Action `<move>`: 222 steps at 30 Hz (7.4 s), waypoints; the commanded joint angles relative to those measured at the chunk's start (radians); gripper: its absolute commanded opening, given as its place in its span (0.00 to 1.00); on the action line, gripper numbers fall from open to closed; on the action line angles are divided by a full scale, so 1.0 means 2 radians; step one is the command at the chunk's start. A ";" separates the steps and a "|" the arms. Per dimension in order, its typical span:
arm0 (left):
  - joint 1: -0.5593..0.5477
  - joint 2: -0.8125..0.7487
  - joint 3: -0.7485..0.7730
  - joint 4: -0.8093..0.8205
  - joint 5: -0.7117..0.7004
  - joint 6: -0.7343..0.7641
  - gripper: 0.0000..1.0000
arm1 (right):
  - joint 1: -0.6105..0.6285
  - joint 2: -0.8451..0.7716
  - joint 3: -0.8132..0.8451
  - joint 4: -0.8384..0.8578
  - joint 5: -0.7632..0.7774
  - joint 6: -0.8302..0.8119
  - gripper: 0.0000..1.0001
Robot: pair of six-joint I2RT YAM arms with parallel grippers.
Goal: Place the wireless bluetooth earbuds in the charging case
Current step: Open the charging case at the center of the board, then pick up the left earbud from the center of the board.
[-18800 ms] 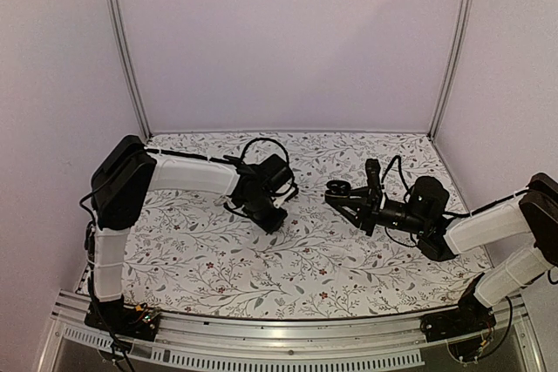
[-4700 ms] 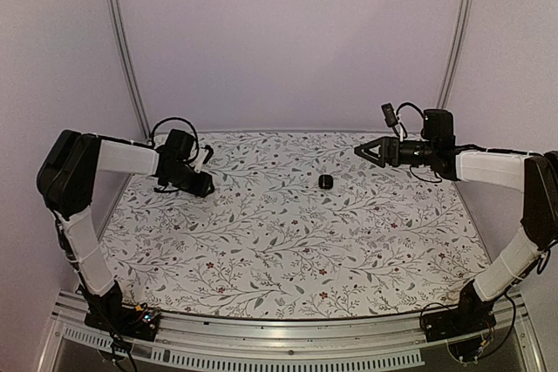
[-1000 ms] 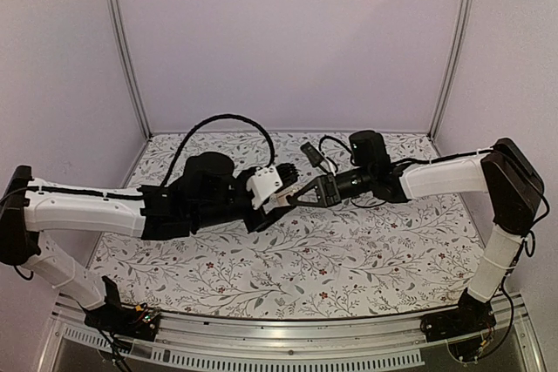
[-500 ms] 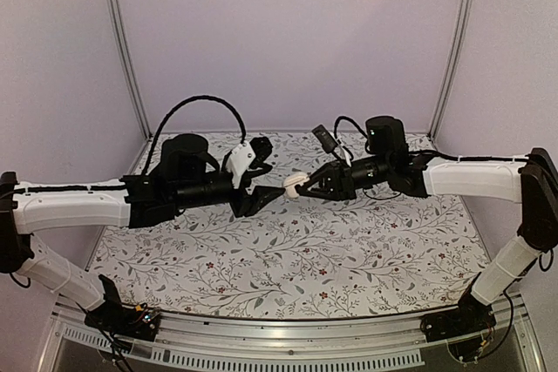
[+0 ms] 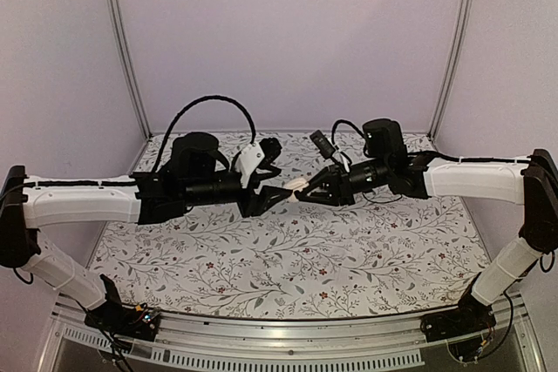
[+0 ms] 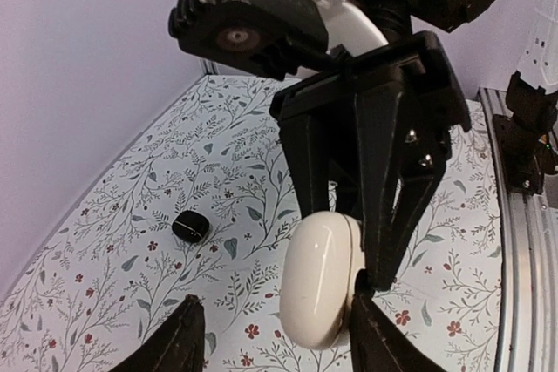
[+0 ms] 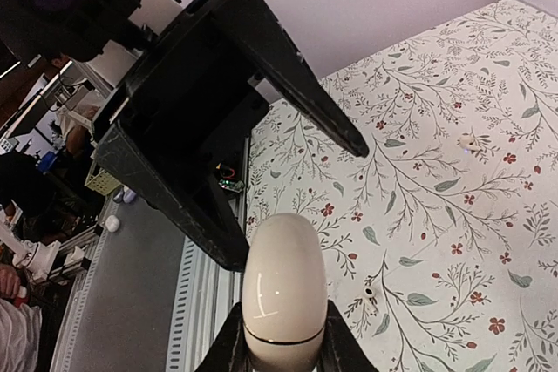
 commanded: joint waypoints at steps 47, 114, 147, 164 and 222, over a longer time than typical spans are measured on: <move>0.029 0.026 0.038 -0.049 0.088 -0.015 0.53 | 0.032 -0.019 -0.001 -0.036 0.011 -0.090 0.00; 0.058 -0.005 0.009 -0.033 0.125 -0.069 0.59 | 0.042 -0.063 -0.052 0.001 0.044 -0.132 0.00; 0.282 -0.052 -0.151 -0.041 -0.034 -0.316 0.60 | 0.044 -0.192 -0.171 0.120 0.121 -0.182 0.00; 0.150 0.026 -0.121 -0.060 0.078 -0.221 0.48 | 0.044 -0.195 -0.176 0.113 0.127 -0.173 0.00; 0.248 0.256 0.038 -0.120 -0.071 -0.362 0.35 | 0.044 -0.236 -0.272 0.165 0.172 -0.131 0.00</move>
